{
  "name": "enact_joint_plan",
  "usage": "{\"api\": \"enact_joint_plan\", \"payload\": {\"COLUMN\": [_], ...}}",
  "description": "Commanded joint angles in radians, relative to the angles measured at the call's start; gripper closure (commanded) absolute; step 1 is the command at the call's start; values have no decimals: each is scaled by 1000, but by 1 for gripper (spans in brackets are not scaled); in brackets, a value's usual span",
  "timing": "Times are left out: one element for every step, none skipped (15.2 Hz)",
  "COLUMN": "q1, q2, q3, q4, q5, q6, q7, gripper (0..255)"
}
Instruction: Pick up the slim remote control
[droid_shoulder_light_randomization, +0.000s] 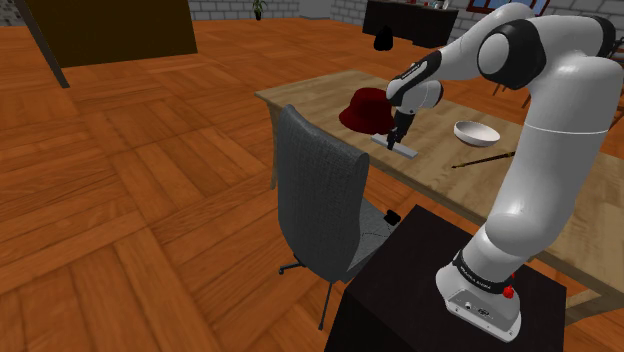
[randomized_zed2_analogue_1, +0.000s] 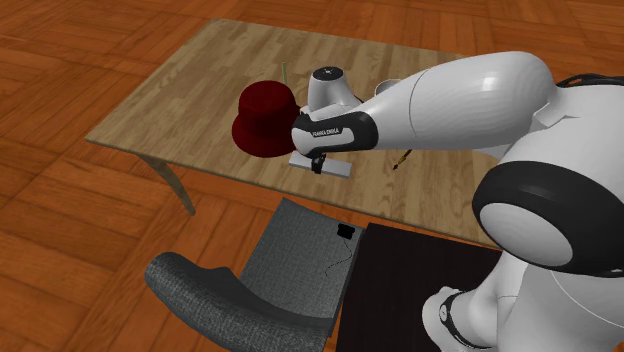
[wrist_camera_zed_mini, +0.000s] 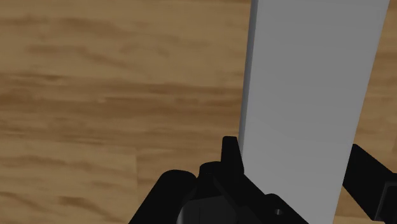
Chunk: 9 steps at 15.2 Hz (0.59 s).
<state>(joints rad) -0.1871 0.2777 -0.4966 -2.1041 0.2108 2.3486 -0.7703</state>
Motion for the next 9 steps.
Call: {"api": "enact_joint_plan", "payload": {"q1": [0, 0, 2, 5, 7, 9, 11, 13, 15], "q2": [3, 1, -9, -18, -27, -36, -45, -54, -62], "q3": [1, 0, -3, -6, -9, -12, -14, -16, -18], "q4": [0, -1, 2, 5, 9, 12, 16, 20, 24], "q5": [1, -1, -8, -15, -22, -29, -36, -43, -49], "q6": [1, 0, -11, -22, -33, -45, -56, -67, -79], "q7": [0, 1, 6, 11, 16, 21, 25, 30, 35], "gripper": [255, 255, 255, 255, 255, 255, 255, 255, 255]}}
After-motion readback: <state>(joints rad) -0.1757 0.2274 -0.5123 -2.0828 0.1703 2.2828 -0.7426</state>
